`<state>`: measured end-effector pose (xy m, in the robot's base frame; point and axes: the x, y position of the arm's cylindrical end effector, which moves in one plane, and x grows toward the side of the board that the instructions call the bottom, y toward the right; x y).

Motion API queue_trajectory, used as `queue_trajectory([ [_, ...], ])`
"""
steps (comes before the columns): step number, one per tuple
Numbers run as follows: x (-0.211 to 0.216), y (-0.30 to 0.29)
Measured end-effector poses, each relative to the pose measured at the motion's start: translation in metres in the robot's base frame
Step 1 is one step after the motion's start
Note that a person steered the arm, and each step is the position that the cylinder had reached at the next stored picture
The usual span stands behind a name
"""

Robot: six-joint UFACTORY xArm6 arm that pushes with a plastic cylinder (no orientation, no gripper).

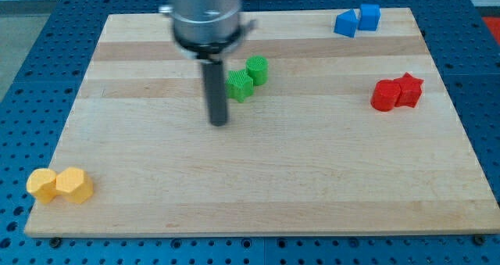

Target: Place the arm bottom of the yellow heart

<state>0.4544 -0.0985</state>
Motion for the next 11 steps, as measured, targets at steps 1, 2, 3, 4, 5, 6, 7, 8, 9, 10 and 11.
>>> queue_trajectory([
  [1,0.001,-0.091],
  [2,0.005,-0.188],
  [3,0.006,-0.205],
  [4,0.006,-0.205],
  [5,0.002,-0.174],
  [6,0.002,-0.083],
  [7,0.072,-0.015],
  [8,0.16,-0.02],
  [9,0.164,-0.034],
  [10,0.165,-0.044],
  [11,0.164,-0.094],
])
